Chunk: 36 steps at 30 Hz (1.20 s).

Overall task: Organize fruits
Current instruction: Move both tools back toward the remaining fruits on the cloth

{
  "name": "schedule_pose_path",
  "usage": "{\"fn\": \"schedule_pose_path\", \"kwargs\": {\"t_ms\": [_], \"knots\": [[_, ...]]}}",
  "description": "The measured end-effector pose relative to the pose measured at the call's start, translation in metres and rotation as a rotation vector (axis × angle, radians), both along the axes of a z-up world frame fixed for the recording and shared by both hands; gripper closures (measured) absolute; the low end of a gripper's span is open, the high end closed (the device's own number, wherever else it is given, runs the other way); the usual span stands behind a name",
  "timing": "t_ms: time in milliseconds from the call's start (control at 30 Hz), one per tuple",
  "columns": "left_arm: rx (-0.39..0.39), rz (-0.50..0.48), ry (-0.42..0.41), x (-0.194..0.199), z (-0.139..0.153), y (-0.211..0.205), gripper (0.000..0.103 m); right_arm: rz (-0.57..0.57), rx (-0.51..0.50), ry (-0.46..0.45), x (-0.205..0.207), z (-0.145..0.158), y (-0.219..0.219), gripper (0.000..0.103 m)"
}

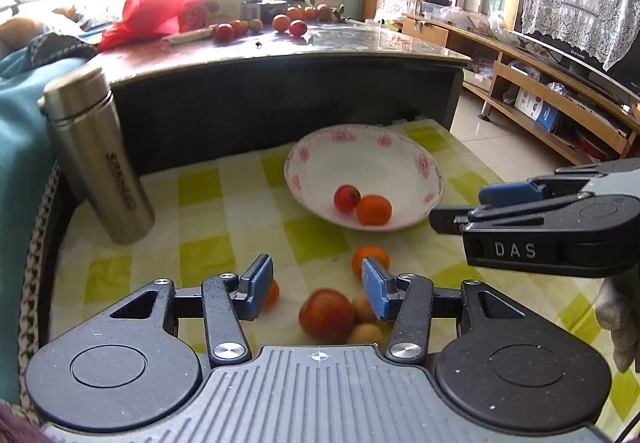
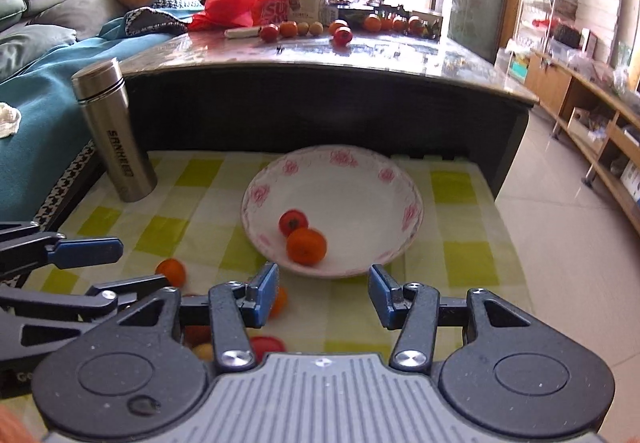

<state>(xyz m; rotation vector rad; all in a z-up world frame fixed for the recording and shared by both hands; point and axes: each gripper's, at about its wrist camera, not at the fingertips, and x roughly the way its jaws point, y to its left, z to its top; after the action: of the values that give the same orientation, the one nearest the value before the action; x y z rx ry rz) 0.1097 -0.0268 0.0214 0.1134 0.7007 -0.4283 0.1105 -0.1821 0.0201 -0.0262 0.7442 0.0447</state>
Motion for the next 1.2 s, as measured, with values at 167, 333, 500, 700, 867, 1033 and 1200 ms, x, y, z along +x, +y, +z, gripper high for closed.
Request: {"fn": "schedule_pose_path", "kwargs": {"t_ms": [167, 333, 500, 700, 867, 1033, 1200], "knots": [[-0.008, 0.001, 0.011, -0.010, -0.003, 0.008, 0.044, 0.003, -0.018, 0.060, -0.016, -0.006, 0.015, 0.049], [0.004, -0.004, 0.015, -0.017, -0.008, 0.011, 0.043, 0.002, -0.039, 0.104, -0.028, -0.015, 0.022, 0.049], [0.012, -0.011, 0.031, -0.016, -0.015, 0.011, 0.043, -0.007, -0.055, 0.134, -0.029, -0.023, 0.023, 0.049], [0.046, -0.027, 0.038, -0.017, -0.025, 0.010, 0.042, 0.002, -0.061, 0.161, -0.025, -0.035, 0.023, 0.049], [0.087, -0.046, 0.041, -0.017, -0.035, 0.006, 0.042, 0.029, -0.110, 0.169, -0.024, -0.046, 0.030, 0.049], [0.114, -0.066, 0.036, -0.016, -0.041, 0.006, 0.041, 0.043, -0.086, 0.180, -0.021, -0.051, 0.026, 0.049], [0.118, -0.088, 0.046, -0.013, -0.050, 0.008, 0.040, 0.082, -0.059, 0.179, -0.021, -0.061, 0.019, 0.049]]}}
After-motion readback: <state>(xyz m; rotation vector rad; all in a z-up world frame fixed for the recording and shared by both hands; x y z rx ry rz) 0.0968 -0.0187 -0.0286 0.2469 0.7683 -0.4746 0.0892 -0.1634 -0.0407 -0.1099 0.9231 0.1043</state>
